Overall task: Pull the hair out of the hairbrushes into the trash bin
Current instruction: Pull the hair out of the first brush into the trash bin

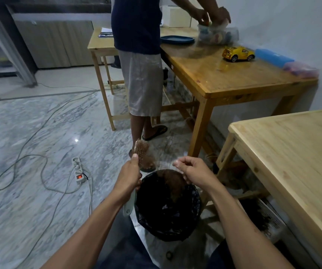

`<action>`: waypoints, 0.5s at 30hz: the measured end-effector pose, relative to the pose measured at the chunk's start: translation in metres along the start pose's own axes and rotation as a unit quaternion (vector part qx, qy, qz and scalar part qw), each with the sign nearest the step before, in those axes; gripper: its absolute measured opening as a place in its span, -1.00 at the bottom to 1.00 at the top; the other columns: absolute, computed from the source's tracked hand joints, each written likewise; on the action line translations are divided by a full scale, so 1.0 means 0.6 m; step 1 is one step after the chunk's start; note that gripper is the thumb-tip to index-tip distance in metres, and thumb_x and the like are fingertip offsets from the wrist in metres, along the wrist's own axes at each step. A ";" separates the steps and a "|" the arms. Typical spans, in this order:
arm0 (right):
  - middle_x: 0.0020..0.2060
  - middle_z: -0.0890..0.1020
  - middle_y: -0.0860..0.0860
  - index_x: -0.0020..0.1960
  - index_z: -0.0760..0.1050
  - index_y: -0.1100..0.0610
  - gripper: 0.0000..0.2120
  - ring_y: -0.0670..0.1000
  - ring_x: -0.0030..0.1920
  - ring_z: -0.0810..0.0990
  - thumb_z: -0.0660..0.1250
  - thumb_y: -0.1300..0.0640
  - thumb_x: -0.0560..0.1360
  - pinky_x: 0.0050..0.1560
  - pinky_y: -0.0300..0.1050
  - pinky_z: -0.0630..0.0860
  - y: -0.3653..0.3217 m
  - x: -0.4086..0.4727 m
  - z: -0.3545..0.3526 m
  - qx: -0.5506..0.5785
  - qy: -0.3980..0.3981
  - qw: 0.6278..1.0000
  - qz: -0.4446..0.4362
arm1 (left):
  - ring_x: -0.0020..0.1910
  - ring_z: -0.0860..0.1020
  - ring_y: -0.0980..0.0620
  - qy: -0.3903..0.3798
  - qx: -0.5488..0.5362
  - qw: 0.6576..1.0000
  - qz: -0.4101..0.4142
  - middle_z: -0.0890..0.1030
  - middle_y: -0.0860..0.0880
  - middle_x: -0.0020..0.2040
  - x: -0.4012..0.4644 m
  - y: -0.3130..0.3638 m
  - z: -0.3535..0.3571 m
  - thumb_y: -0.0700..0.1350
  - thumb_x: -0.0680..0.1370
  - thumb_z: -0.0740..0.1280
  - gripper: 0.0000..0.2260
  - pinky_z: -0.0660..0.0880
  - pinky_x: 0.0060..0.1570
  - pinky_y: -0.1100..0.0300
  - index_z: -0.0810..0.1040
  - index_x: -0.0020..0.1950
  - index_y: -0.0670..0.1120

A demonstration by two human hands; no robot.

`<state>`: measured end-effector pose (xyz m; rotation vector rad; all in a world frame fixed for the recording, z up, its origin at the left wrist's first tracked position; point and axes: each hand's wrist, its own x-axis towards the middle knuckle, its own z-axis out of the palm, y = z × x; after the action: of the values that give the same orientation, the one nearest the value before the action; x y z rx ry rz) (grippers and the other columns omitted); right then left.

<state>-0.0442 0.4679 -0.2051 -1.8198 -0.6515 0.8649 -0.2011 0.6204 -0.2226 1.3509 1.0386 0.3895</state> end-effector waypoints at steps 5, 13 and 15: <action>0.18 0.62 -0.04 0.40 0.48 -0.01 -0.54 -0.06 -0.24 0.63 0.29 -0.24 0.61 -0.31 -0.19 0.58 -0.027 0.008 0.032 -0.028 -0.025 0.999 0.014 | -0.43 0.46 -0.11 -0.032 0.111 0.990 0.082 0.45 -0.14 -0.32 -0.012 0.010 0.017 0.39 0.57 0.01 -0.43 0.45 -0.36 0.02 0.51 0.09 -0.06; -0.33 0.56 0.09 -0.23 0.56 0.12 -0.69 -0.07 -0.44 0.44 0.42 -0.05 0.59 -0.34 -0.17 0.40 -0.016 0.013 0.043 0.001 -0.032 0.999 -0.008 | -0.52 0.32 0.02 0.020 0.023 0.999 0.020 0.38 -0.05 -0.39 -0.003 0.026 0.005 0.21 0.68 0.05 -0.57 0.24 -0.44 0.17 0.47 -0.06 -0.09; -0.37 0.50 0.09 -0.26 0.51 0.13 -0.66 -0.06 -0.47 0.39 0.42 -0.04 0.59 -0.39 -0.17 0.32 -0.012 0.009 0.032 -0.013 -0.037 0.999 -0.009 | -0.54 0.27 0.02 0.038 -0.017 0.999 -0.002 0.33 -0.06 -0.41 -0.002 0.029 -0.002 0.15 0.71 0.04 -0.64 0.19 -0.45 0.17 0.40 -0.14 -0.03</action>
<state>-0.0568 0.4852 -0.2053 -1.8089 -0.7286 0.9197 -0.1971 0.6242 -0.2059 1.3128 1.0922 0.4565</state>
